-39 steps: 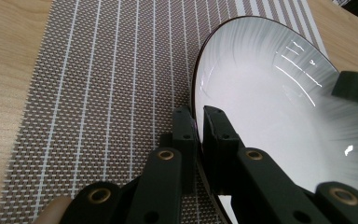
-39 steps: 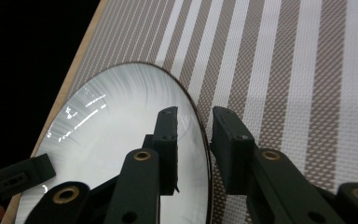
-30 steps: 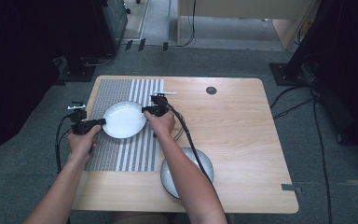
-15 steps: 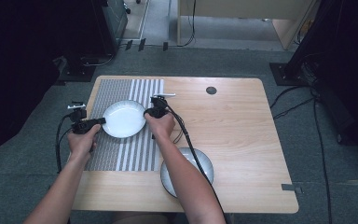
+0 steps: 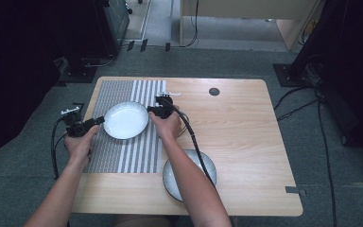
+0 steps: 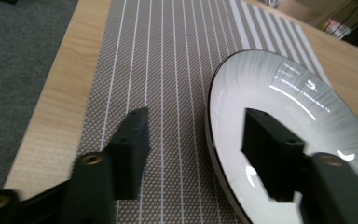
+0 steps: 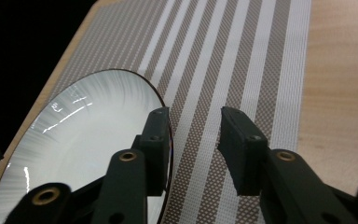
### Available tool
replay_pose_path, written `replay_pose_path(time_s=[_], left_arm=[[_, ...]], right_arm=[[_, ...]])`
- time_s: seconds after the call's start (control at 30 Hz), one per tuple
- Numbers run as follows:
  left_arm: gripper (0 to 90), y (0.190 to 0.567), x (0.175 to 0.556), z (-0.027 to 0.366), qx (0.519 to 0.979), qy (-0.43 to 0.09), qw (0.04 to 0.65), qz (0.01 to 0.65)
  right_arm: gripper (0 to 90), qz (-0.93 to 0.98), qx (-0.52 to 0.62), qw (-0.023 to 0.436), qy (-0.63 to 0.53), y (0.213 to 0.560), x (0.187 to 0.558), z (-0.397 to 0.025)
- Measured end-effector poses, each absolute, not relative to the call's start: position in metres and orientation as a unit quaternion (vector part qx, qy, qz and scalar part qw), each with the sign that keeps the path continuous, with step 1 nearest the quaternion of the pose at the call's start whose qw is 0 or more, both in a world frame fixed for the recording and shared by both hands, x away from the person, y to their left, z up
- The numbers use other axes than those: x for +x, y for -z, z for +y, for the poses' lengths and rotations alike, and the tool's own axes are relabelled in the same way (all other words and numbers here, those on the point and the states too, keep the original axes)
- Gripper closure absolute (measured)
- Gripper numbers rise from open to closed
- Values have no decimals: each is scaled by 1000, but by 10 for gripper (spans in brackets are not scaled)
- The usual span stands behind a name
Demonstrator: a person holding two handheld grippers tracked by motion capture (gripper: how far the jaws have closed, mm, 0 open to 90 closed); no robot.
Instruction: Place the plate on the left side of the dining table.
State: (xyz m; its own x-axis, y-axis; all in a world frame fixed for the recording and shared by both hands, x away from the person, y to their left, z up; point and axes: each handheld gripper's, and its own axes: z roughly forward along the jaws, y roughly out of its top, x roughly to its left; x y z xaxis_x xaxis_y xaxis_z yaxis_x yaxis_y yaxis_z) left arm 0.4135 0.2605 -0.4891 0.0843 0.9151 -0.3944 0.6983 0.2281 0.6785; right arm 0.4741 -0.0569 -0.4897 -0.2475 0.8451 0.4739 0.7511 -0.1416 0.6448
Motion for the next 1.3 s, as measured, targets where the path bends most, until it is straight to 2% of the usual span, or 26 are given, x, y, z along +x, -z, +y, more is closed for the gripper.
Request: replay_pose_path(time_s=[0.1, 0.23, 0.37, 0.6, 0.83, 1.3], left_arm=[[186, 487, 411, 259, 620, -134, 399, 662], [108, 485, 406, 259, 628, -142, 396, 655], [100, 484, 403, 260, 630, -149, 394, 652], [100, 485, 396, 261, 631, -154, 395, 650], [100, 487, 387, 259, 638, -174, 391, 641], [101, 481, 358, 251, 645, -181, 400, 625]], right_arm=[[444, 651, 602, 35, -461, 486, 473, -62], [431, 664, 598, 26, -448, 477, 466, -72], [326, 674, 580, 40, -456, 471, 456, -88], [326, 675, 575, 67, -456, 466, 443, -110], [299, 672, 583, 69, -451, 464, 431, -132], [237, 664, 579, 82, -466, 458, 406, -184]])
